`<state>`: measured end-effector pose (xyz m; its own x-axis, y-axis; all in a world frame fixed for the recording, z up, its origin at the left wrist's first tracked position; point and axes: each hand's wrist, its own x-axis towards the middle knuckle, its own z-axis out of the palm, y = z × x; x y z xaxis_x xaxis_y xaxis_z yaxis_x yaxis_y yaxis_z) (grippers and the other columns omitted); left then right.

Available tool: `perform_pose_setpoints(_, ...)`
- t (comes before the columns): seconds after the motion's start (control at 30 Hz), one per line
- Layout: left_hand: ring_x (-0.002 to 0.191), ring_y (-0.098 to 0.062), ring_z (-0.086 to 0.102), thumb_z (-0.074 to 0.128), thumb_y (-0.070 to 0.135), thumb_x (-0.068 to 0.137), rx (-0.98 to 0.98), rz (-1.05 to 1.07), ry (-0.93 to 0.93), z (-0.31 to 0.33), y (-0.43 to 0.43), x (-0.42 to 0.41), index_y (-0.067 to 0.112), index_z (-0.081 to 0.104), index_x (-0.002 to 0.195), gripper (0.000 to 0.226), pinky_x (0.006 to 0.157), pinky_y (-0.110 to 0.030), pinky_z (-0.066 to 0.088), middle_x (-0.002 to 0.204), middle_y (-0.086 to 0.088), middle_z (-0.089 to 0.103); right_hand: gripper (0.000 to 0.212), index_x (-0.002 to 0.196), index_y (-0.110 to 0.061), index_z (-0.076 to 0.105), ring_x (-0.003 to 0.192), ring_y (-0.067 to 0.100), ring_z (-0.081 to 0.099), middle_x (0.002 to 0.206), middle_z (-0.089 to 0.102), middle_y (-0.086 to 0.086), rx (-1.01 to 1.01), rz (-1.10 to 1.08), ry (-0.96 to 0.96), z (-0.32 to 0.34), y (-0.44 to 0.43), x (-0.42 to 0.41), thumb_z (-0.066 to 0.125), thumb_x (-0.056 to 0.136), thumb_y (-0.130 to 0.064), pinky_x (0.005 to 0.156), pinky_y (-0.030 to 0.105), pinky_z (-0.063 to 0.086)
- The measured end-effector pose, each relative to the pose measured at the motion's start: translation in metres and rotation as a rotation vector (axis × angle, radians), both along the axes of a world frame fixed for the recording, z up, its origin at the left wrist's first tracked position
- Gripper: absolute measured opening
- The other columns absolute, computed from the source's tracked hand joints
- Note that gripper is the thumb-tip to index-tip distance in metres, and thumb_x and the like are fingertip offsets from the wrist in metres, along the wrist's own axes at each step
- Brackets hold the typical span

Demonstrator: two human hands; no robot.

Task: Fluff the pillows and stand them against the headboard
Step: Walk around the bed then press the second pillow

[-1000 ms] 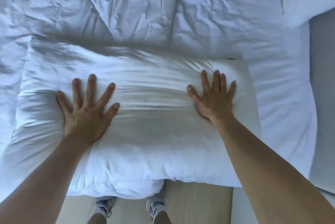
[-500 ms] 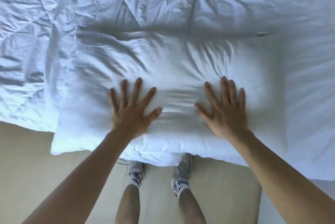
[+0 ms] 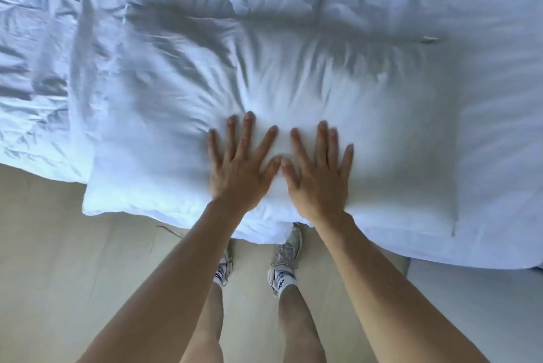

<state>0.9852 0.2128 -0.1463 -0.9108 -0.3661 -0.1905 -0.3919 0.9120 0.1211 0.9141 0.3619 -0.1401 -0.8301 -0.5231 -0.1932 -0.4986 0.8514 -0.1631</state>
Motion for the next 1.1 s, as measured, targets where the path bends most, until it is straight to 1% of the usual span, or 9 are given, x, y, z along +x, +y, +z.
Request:
perform_pose_setpoints(0.13, 0.157, -0.031, -0.008, 0.019, 0.075, 0.097, -0.008, 0.003, -0.116, -0.017, -0.019, 0.042, 0.048, 0.009, 0.16, 0.069, 0.121, -0.067, -0.004, 0.172, -0.002, -0.005, 0.068, 0.16, -0.034, 0.021, 0.156, 0.025, -0.01, 0.171, -0.001, 0.003, 0.114, -0.052, -0.07, -0.024, 0.087, 0.01, 0.024, 0.102, -0.068, 0.122, 0.059, -0.006)
perform_pose_setpoints(0.2, 0.157, -0.031, -0.011, 0.016, 0.074, 0.097, 0.02, 0.009, -0.157, -0.01, -0.017, 0.045, 0.047, 0.007, 0.16, 0.069, 0.12, -0.068, -0.003, 0.172, -0.002, -0.008, 0.069, 0.16, -0.034, 0.023, 0.157, 0.025, -0.004, 0.171, 0.002, 0.005, 0.178, -0.063, -0.057, -0.02, 0.091, 0.014, 0.019, 0.101, -0.07, 0.122, 0.061, 0.0)
perform_pose_setpoints(0.37, 0.157, -0.033, -0.012, 0.021, 0.076, 0.096, 0.074, 0.111, -0.083, 0.033, -0.025, 0.013, 0.044, 0.021, 0.158, 0.069, 0.116, -0.068, -0.016, 0.172, -0.001, -0.004, 0.071, 0.16, -0.028, 0.026, 0.155, 0.038, 0.01, 0.167, 0.012, 0.02, 0.08, -0.087, 0.049, 0.015, 0.039, -0.004, 0.03, 0.099, -0.065, 0.117, 0.071, 0.002)
perform_pose_setpoints(0.47, 0.156, -0.039, -0.009, 0.019, 0.078, 0.095, 0.015, 0.089, 0.062, 0.048, -0.048, -0.033, 0.046, 0.013, 0.159, 0.072, 0.116, -0.067, -0.018, 0.172, -0.001, -0.003, 0.07, 0.161, -0.036, 0.019, 0.156, 0.037, 0.005, 0.169, 0.004, 0.019, -0.028, 0.004, 0.103, 0.027, -0.017, -0.033, 0.032, 0.099, -0.066, 0.118, 0.068, -0.007)
perform_pose_setpoints(0.63, 0.152, -0.044, -0.02, 0.022, 0.072, 0.097, -0.025, 0.055, -0.052, -0.003, -0.06, -0.061, 0.05, -0.001, 0.159, 0.069, 0.116, -0.074, -0.006, 0.17, -0.002, -0.018, 0.069, 0.161, -0.04, 0.012, 0.156, 0.034, -0.003, 0.17, -0.005, 0.014, 0.112, 0.064, 0.003, -0.018, -0.066, -0.051, 0.032, 0.098, -0.061, 0.118, 0.07, -0.001)
perform_pose_setpoints(0.77, 0.154, -0.047, -0.008, 0.027, 0.063, 0.1, -0.058, 0.061, -0.036, -0.056, -0.051, -0.05, 0.045, 0.004, 0.16, 0.067, 0.118, -0.073, 0.0, 0.171, -0.007, -0.008, 0.066, 0.159, -0.043, 0.003, 0.157, 0.029, -0.006, 0.17, -0.008, 0.008, 0.116, 0.042, -0.037, -0.064, -0.061, -0.047, 0.024, 0.1, -0.061, 0.12, 0.065, -0.004)
perform_pose_setpoints(0.87, 0.154, -0.047, -0.005, 0.025, 0.061, 0.101, -0.059, 0.076, -0.038, -0.052, -0.056, -0.065, 0.046, 0.004, 0.16, 0.065, 0.118, -0.073, -0.001, 0.171, -0.006, -0.005, 0.065, 0.159, -0.045, 0.003, 0.157, 0.027, -0.005, 0.17, -0.006, 0.007, 0.089, 0.036, -0.048, -0.058, -0.067, -0.059, 0.025, 0.099, -0.062, 0.121, 0.063, -0.007)
perform_pose_setpoints(1.0, 0.155, -0.045, -0.006, 0.022, 0.07, 0.098, -0.107, 0.058, -0.07, -0.03, -0.068, -0.055, 0.051, 0.004, 0.158, 0.065, 0.119, -0.07, -0.002, 0.172, 0.0, -0.005, 0.067, 0.159, -0.045, 0.016, 0.157, 0.025, 0.004, 0.17, 0.003, 0.006, 0.07, 0.037, 0.022, -0.031, -0.03, -0.077, 0.029, 0.098, -0.069, 0.123, 0.058, -0.001)
perform_pose_setpoints(1.1, 0.152, -0.041, -0.023, 0.009, 0.079, 0.094, -0.148, 0.164, -0.221, -0.013, -0.1, -0.035, 0.055, -0.009, 0.155, 0.068, 0.118, -0.069, -0.008, 0.169, 0.004, -0.022, 0.076, 0.159, -0.044, 0.013, 0.157, 0.028, -0.004, 0.17, -0.004, 0.008, 0.182, -0.082, 0.029, -0.024, 0.036, -0.101, 0.015, 0.093, -0.081, 0.122, 0.061, 0.0)
